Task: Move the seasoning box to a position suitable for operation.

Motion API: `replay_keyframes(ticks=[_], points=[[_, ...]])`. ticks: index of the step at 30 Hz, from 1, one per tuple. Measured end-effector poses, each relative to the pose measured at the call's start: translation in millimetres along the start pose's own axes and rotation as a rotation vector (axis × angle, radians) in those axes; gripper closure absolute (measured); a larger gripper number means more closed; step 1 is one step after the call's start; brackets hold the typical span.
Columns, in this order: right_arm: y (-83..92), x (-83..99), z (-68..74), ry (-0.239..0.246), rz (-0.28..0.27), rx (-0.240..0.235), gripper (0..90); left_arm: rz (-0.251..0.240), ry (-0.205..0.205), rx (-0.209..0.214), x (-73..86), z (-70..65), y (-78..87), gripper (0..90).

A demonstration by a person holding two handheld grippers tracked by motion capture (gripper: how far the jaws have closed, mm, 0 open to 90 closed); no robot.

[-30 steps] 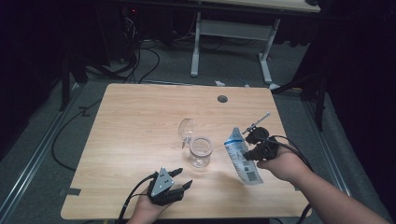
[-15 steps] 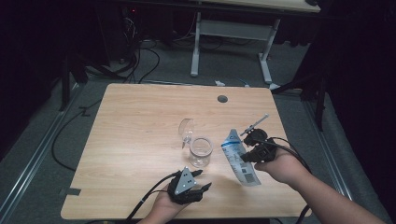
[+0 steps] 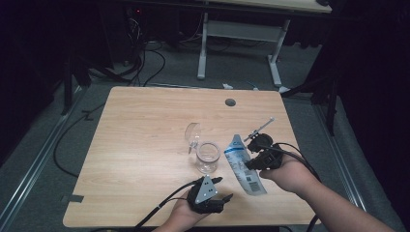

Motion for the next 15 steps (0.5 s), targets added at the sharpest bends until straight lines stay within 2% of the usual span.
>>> replay_keyframes(ticks=[4,15], points=[[0.5,-2.2,5.8,0.001,0.001,-0.005,90.0,-0.005,0.018,0.020,-2.4,-5.2,-6.6,33.1],[3.8,-12.5,21.6,0.012,-0.007,-0.027,90.0,0.008,0.005,0.020,-4.9,-9.3,-21.6,28.9]])
Point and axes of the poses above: each handheld gripper's, and its own axes: y roughly backward along the jaws, x roughly out of its underside, z roughly to its left, the point moved 8 cm from there along -y, roughly forward along the jaws, and after that the axes turned 2 degrees about y, right-handed, at the moved point
